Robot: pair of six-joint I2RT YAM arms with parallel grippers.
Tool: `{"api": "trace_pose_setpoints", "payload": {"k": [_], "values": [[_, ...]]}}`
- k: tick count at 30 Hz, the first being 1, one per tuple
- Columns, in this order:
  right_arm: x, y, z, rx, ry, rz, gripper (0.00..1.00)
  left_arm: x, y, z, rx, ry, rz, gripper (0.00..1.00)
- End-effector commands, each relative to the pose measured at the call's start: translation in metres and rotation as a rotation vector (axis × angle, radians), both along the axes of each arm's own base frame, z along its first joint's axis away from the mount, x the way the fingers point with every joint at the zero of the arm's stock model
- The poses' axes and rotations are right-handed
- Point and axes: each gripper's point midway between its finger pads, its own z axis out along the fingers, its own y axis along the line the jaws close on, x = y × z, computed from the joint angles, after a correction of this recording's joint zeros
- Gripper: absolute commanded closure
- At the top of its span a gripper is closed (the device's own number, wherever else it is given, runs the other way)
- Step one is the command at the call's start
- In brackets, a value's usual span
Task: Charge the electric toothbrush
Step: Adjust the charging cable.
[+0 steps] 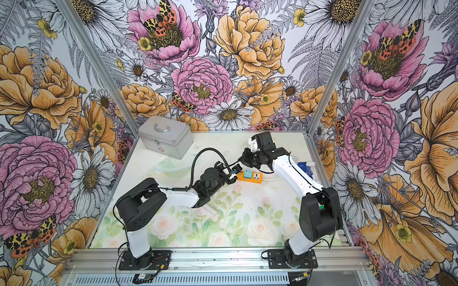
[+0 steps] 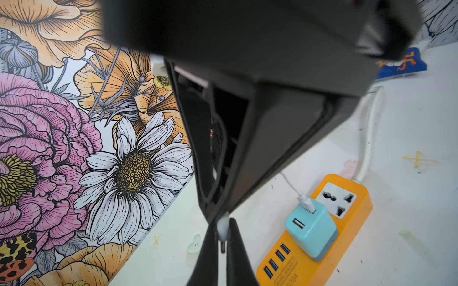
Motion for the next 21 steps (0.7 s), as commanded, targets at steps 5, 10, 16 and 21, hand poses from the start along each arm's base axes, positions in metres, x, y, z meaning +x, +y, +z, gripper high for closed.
{"api": "trace_pose_setpoints", "payload": {"k": [5, 10, 16, 21], "values": [[0.005, 0.008, 0.002, -0.003, -0.026, 0.021, 1.0, 0.002, -0.008, 0.016, -0.037, -0.041, 0.0, 1.0], [0.011, 0.0, 0.002, -0.041, -0.057, 0.001, 1.0, 0.005, 0.007, 0.016, -0.03, -0.04, 0.052, 0.02], [0.019, -0.013, -0.004, -0.088, -0.092, 0.017, 1.0, -0.003, 0.039, 0.014, 0.071, 0.098, -0.007, 0.01], [0.008, -0.018, -0.009, -0.18, -0.152, 0.122, 1.0, -0.023, 0.073, 0.002, 0.283, 0.357, -0.104, 0.09]]}}
